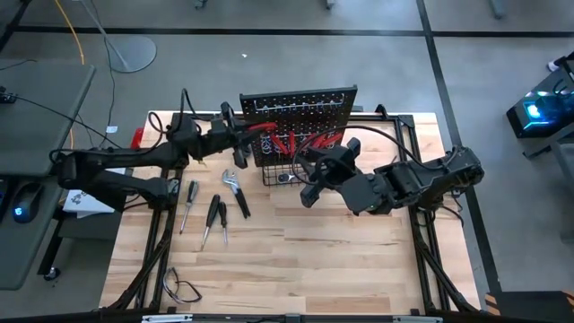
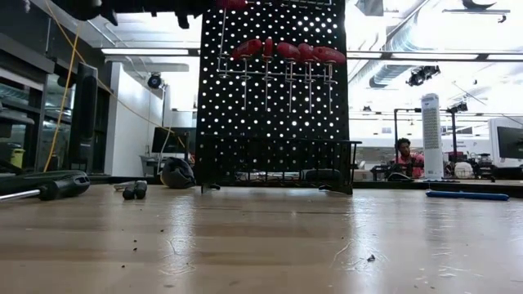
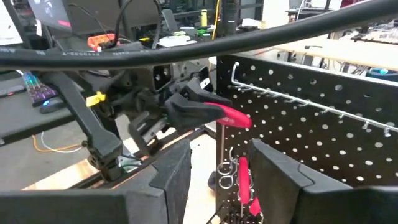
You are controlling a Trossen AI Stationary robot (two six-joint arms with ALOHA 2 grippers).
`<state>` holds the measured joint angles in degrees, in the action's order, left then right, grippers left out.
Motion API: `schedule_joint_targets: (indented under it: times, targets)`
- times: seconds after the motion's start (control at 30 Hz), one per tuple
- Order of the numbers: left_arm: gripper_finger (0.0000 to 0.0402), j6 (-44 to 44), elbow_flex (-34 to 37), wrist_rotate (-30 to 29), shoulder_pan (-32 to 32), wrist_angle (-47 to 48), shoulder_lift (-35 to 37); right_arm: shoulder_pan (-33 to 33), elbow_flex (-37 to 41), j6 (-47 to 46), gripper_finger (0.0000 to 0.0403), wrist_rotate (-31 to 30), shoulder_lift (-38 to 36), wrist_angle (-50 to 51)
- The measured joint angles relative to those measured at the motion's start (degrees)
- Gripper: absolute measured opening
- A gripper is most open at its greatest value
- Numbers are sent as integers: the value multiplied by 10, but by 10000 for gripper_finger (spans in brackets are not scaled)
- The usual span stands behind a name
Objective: Hang tools onto peg board
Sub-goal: Hang the red allen wrench on the peg board
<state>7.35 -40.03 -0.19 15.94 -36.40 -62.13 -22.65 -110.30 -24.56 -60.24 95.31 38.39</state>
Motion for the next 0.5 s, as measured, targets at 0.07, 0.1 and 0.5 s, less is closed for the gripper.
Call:
schedule_joint_targets:
  times: [0.07,0.1,0.5]
  targets:
    - [41,5,0,0,3,-6,-4,0,0,-1,151,4,0,0]
    - [41,6,0,0,4,-9,-6,0,0,-1,151,4,0,0]
    - [41,2,0,1,5,-4,-14,2,0,6,151,4,0,0]
